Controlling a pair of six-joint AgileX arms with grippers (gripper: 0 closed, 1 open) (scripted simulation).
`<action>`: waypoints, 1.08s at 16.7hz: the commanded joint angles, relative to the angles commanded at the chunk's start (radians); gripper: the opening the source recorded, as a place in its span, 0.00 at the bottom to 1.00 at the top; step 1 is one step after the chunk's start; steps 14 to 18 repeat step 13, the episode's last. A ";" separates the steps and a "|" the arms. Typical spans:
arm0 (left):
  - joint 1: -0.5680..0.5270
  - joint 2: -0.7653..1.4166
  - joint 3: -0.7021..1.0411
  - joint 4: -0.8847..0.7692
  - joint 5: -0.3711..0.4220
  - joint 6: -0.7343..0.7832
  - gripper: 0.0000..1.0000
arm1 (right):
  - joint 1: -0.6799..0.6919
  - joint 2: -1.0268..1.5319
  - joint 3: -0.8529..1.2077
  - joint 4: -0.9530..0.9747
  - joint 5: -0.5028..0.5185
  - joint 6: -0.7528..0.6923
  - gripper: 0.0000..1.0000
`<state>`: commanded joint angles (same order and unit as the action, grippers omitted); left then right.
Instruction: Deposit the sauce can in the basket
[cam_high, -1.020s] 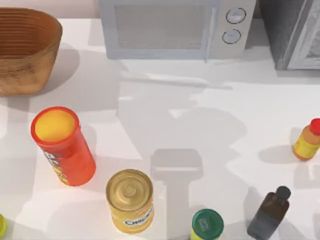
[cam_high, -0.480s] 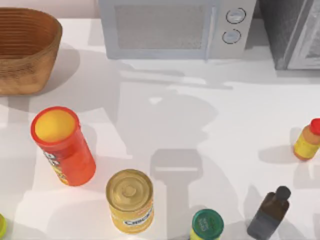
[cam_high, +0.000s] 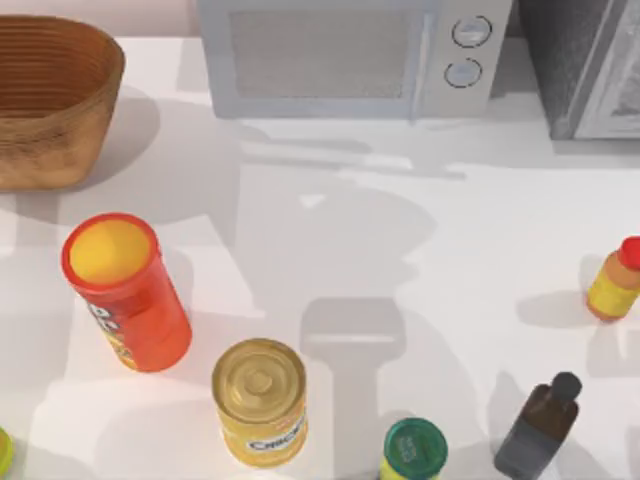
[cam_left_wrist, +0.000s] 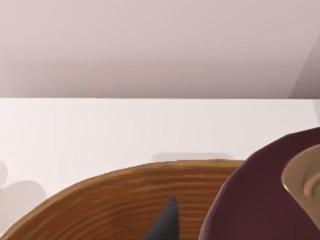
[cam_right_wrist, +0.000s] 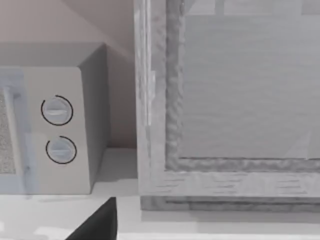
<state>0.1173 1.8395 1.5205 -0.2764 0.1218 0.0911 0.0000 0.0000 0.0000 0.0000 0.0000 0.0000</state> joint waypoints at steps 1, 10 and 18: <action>0.000 0.000 0.000 0.000 0.000 0.000 0.53 | 0.000 0.000 0.000 0.000 0.000 0.000 1.00; 0.000 0.000 0.000 0.000 0.000 0.000 1.00 | 0.000 0.000 0.000 0.000 0.000 0.000 1.00; 0.000 0.000 0.000 0.000 0.000 0.000 1.00 | 0.000 0.000 0.000 0.000 0.000 0.000 1.00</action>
